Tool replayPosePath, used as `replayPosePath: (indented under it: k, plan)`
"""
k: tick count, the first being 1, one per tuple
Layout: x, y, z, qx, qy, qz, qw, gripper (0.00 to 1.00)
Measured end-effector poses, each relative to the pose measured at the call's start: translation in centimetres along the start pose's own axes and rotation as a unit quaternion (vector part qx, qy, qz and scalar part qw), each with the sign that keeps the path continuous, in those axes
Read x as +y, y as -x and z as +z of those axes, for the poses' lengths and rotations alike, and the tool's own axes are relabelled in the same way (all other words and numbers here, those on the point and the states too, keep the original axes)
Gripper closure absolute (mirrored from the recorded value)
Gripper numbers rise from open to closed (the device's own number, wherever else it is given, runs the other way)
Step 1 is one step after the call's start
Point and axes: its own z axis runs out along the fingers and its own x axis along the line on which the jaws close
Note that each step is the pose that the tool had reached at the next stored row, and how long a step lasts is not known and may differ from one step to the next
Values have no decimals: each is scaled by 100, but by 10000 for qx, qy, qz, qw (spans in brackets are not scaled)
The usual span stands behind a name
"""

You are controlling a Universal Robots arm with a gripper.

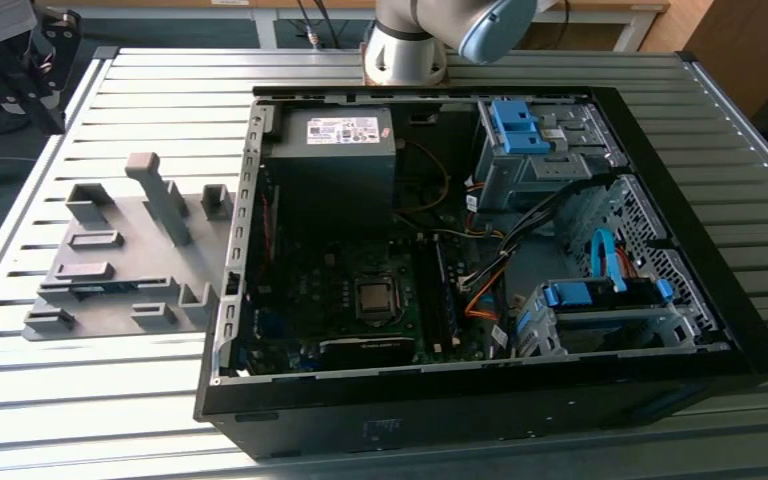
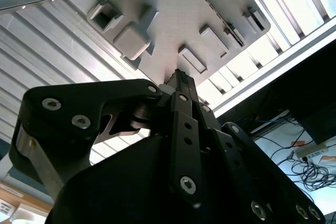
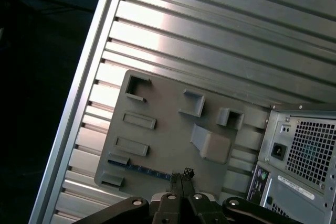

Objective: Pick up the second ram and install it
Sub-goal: 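Pick up the second ram and move it above second insertion slot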

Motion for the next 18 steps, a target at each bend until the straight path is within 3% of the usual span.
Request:
replayPosePath:
  k: [8,18]
  plan:
    - [0,0,0,4,2,-86,10000,89]
    - [0,0,1,22,12,-499,9988,89]
